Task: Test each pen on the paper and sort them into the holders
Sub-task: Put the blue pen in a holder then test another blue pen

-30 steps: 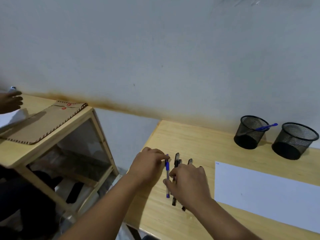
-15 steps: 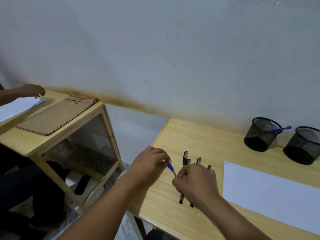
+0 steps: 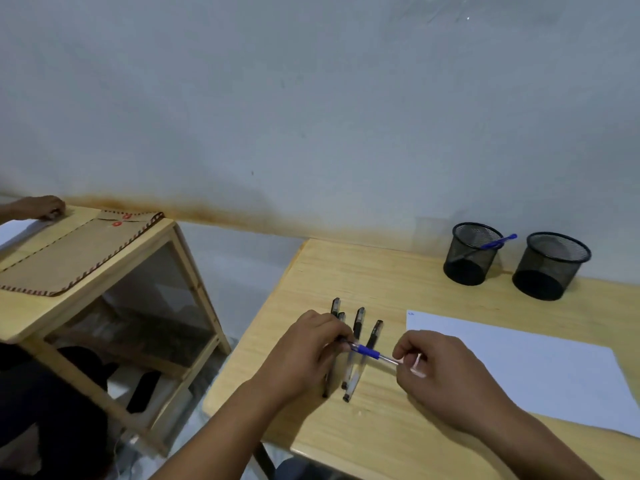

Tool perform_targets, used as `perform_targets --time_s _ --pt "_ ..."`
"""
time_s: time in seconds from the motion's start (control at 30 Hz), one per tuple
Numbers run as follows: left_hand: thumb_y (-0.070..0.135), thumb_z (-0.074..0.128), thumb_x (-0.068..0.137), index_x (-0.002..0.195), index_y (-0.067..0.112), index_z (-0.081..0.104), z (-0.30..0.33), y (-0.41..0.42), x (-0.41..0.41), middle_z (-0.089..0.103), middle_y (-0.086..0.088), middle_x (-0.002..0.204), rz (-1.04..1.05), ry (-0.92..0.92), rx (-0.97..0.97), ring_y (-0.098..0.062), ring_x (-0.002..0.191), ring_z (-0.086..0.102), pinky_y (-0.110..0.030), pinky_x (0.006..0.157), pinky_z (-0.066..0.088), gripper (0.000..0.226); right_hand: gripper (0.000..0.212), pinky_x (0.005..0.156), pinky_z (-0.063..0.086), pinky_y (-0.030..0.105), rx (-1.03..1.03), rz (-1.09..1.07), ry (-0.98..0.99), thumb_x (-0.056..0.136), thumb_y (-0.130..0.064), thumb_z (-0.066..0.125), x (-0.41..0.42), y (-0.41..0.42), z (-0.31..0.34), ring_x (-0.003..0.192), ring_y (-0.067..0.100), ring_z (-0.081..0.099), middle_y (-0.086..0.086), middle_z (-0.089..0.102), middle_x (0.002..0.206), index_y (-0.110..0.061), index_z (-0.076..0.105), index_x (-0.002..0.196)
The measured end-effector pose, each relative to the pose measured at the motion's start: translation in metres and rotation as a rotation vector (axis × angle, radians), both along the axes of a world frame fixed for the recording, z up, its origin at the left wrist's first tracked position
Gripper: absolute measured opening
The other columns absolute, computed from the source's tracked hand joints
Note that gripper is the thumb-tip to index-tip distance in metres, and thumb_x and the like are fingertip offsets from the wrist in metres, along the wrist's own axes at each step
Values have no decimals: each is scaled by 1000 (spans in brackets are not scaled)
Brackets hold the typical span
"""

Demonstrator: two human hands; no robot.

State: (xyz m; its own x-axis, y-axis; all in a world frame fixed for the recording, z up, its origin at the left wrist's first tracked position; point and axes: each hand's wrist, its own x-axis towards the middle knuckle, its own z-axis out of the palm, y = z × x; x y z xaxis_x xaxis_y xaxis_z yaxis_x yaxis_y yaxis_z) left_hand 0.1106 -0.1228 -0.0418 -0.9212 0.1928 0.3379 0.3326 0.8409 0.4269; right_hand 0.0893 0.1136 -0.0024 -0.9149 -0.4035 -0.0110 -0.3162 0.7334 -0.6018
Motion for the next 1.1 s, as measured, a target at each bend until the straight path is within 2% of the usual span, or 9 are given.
perform_targets --time_s 0.13,0.23,0.3,0.5,0.73,0.83,0.9,1.03,1.1 --pt "35 52 95 99 30 62 0 33 -1 62 15 95 -88 34 6 -10 90 49 -25 76 42 11 4 66 46 19 53 51 55 85 -42 59 2 21 -2 84 -1 58 -23 64 85 -41 62 88" --pt "30 60 94 96 32 60 0 57 -1 62 15 93 -125 52 20 -11 87 52 -30 78 44 2 5 70 53 24 -25 39 54 86 -40 62 4 33 -4 82 1 63 -23 67 83 -40 66 89" --pt "27 62 94 97 31 61 2 70 1 61 17 92 -130 71 33 -8 87 51 -26 78 42 5 4 71 55 27 -95 22 43 86 -37 64 7 41 -3 80 2 64 -21 69 82 -37 68 88" --pt "37 53 95 98 26 68 10 101 10 64 16 91 -112 116 103 2 87 49 -10 80 35 19 6 62 49 20 -251 -42 10 87 -33 70 15 60 -5 64 -1 59 -30 67 83 -34 73 82" --pt "30 65 92 101 30 73 7 113 10 68 14 90 -94 105 164 1 91 55 -14 79 41 12 6 59 52 35 -212 -130 39 86 -45 64 22 68 -12 62 7 59 -20 68 84 -42 68 83" --pt "28 66 92 101 31 73 4 111 10 67 15 91 -83 61 185 -2 92 55 -12 78 40 12 7 52 43 25 -170 -146 43 86 -49 63 24 68 -14 58 3 55 -26 66 85 -44 67 83" --pt "30 66 92 100 32 73 4 109 7 67 16 91 -93 31 185 -4 90 56 -12 76 40 11 8 54 41 20 -169 -148 19 85 -52 64 23 69 -15 59 -1 55 -33 66 88 -45 68 83" --pt "37 65 91 99 34 73 8 106 -6 69 18 90 -86 -39 203 -6 88 55 -19 79 42 12 8 60 48 22 -280 -161 -43 88 -38 68 11 67 -19 64 -1 58 -28 71 87 -41 73 82" --pt "38 64 91 101 34 73 7 102 -17 68 20 92 -17 -47 218 -4 88 55 -22 80 44 14 21 61 46 16 -375 -207 -81 91 -23 66 5 67 -23 66 -3 61 -24 72 87 -41 73 86"
